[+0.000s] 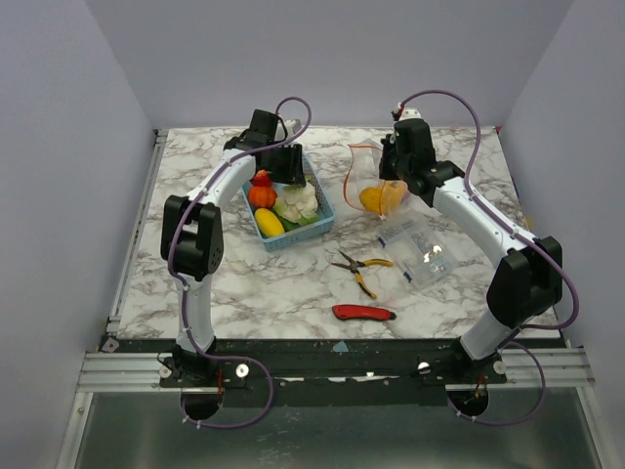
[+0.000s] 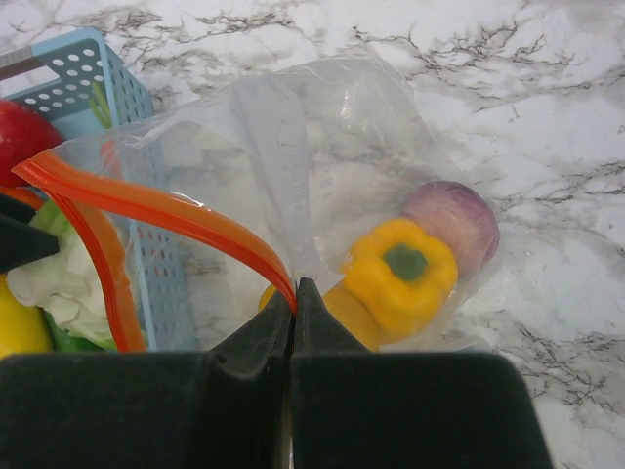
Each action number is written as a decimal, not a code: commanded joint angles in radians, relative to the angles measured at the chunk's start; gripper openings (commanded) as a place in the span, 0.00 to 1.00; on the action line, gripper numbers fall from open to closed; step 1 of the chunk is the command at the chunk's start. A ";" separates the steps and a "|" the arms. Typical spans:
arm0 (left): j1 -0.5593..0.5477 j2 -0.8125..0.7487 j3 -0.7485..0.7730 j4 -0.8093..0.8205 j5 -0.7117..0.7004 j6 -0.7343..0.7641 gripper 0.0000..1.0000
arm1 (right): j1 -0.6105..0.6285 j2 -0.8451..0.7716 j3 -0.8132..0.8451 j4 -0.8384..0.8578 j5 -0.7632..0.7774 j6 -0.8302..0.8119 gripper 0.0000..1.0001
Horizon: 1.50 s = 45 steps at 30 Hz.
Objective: Place the food in the zip-top bag and seal the zipper
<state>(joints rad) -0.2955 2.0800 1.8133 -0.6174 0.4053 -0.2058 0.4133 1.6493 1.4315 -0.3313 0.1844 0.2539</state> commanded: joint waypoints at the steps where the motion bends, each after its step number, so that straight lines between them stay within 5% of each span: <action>1: -0.025 -0.026 0.041 -0.059 -0.147 -0.117 0.69 | 0.007 0.000 0.015 0.003 -0.020 0.004 0.01; 4: -0.082 -0.055 0.054 -0.073 -0.314 -0.146 0.77 | 0.007 -0.004 0.015 0.003 -0.022 0.003 0.01; 5: -0.138 -0.075 0.063 -0.107 -0.488 -0.182 0.79 | 0.006 -0.004 0.015 0.003 -0.027 0.005 0.01; 12: -0.252 -0.069 0.043 -0.189 -0.801 -0.258 0.83 | 0.007 -0.014 0.014 0.006 -0.037 0.009 0.01; 45: -0.378 -0.124 -0.150 -0.071 -0.975 -0.227 0.99 | 0.014 -0.019 0.010 0.011 -0.061 0.018 0.01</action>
<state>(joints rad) -0.6640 1.9602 1.6524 -0.7113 -0.5201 -0.4534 0.4198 1.6493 1.4315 -0.3309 0.1406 0.2623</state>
